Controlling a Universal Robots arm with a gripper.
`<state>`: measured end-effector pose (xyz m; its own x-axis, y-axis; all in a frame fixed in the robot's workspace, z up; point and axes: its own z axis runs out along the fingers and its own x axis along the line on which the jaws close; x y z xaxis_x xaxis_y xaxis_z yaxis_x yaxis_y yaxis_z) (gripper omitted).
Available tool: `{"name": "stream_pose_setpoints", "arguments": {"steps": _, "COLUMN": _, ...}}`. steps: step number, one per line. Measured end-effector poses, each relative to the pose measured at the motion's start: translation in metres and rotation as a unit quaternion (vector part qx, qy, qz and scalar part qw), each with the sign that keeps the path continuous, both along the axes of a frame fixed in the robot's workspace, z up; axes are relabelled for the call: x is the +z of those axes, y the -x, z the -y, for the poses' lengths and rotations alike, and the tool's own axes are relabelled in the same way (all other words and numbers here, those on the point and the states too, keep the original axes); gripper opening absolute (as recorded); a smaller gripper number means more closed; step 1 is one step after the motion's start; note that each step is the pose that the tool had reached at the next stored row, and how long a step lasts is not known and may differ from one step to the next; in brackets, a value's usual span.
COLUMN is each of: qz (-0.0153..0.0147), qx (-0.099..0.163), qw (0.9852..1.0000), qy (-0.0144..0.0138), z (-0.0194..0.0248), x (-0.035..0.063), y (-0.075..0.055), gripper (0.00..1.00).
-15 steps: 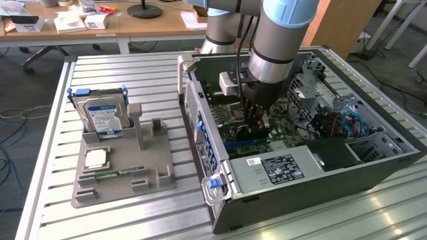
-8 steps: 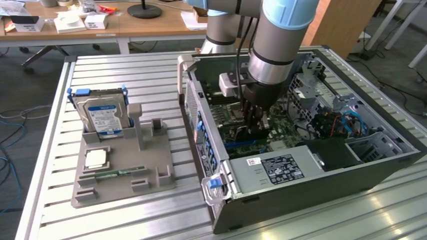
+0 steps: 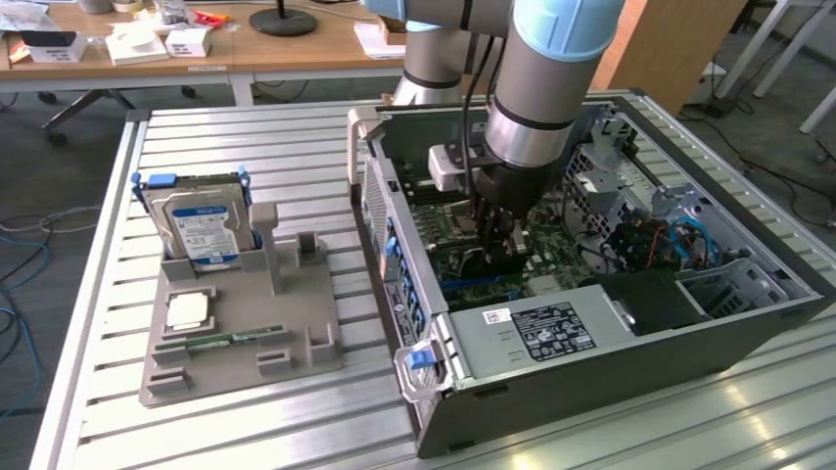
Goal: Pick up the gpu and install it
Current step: 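Insert the gpu into the slot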
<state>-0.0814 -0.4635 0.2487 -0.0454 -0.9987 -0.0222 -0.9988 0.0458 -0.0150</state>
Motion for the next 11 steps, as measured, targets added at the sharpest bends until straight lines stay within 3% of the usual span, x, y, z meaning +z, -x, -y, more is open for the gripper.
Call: {"name": "stream_pose_setpoints", "arguments": {"steps": 11, "qz": 0.0001, "qx": 0.0, "qw": 1.0, "qy": -0.0001, "z": 0.0, "x": -0.0003, "y": 0.0, "gripper": 0.26}}
